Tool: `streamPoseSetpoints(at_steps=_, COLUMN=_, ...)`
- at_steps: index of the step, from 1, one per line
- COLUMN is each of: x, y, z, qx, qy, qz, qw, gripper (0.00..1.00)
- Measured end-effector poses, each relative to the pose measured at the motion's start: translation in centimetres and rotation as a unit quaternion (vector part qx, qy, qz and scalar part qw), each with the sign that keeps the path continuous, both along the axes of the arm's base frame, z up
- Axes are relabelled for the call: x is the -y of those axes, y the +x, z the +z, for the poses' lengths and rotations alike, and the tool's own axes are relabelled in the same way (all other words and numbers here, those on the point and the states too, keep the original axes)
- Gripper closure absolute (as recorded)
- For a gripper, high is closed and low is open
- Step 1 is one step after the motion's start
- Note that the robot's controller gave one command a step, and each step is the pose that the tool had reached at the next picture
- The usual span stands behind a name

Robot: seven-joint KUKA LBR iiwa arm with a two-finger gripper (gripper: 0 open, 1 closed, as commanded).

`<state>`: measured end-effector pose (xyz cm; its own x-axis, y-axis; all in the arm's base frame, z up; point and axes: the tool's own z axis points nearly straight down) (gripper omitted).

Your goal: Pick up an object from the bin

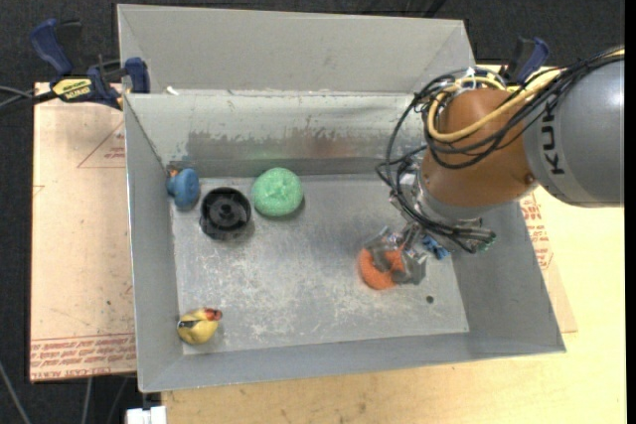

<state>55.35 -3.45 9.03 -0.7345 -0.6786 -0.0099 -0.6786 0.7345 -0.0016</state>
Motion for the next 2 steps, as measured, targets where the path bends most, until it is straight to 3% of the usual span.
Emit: streamPoseSetpoints(at_steps=2, x=0.01, y=0.0, z=0.0, qx=-0.0002, qy=0.0, qz=0.0, qw=1.0, gripper=1.0)
